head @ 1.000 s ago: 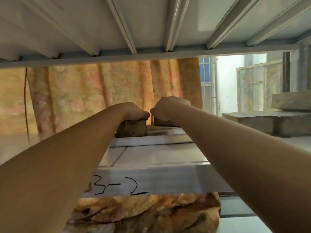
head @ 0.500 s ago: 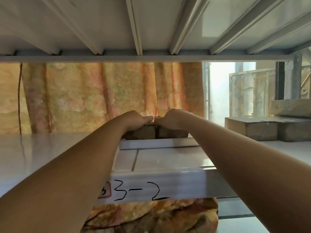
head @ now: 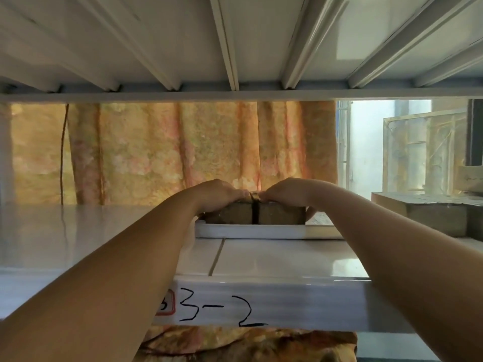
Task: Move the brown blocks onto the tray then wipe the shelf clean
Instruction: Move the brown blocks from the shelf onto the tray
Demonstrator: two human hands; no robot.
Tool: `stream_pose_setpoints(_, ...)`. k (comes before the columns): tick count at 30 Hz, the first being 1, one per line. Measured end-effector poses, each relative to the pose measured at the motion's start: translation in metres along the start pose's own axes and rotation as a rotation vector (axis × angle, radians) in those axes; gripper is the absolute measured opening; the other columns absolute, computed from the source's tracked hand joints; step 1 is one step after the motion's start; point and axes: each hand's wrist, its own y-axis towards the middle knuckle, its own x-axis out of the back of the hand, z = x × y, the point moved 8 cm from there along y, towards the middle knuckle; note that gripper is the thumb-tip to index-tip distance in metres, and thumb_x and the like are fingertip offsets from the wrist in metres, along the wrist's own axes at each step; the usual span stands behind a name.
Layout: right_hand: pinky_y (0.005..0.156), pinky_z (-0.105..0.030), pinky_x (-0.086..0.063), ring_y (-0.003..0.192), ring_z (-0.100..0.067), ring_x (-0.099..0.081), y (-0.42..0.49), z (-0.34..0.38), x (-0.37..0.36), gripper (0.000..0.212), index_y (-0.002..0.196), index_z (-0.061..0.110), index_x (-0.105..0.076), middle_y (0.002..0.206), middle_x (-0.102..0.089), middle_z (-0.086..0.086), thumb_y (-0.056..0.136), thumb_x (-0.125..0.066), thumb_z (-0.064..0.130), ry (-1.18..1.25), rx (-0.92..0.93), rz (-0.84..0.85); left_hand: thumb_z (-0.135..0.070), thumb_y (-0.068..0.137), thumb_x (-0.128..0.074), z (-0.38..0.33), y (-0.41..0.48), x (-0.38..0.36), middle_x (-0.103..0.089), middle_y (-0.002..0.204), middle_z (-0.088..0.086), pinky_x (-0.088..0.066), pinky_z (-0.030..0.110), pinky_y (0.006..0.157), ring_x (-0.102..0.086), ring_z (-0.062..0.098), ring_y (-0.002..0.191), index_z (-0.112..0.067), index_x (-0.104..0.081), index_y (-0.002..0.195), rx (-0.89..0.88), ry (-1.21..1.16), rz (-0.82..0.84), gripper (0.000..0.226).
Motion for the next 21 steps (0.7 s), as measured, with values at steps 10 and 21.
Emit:
stream_pose_setpoints(10, 0.070, -0.033, -0.048, 0.096, -0.027, -0.062, 0.013, 0.007, 0.002, 0.065, 0.124, 0.009, -0.059, 0.102, -0.059, -0.009, 0.091, -0.037, 0.060, -0.107, 0.035, -0.155, -0.083, 0.056, -0.054, 0.002, 0.004, -0.003, -0.056, 0.125, -0.005, -0.042, 0.033, 0.099, -0.052, 0.014, 0.111, -0.026, -0.059, 0.121, 0.016, 0.040, -0.012, 0.087)
stream_pose_setpoints(21, 0.071, -0.029, -0.057, 0.086, -0.015, -0.066, 0.003, 0.002, 0.002, 0.054, 0.113, 0.017, -0.067, 0.103, -0.068, -0.004, 0.085, -0.052, 0.060, 0.090, 0.171, -0.097, -0.083, 0.056, -0.054, 0.008, 0.012, -0.002, -0.061, 0.118, -0.004, -0.045, 0.036, 0.097, -0.055, 0.015, 0.105, -0.024, -0.062, 0.115, 0.022, 0.074, -0.049, 0.084)
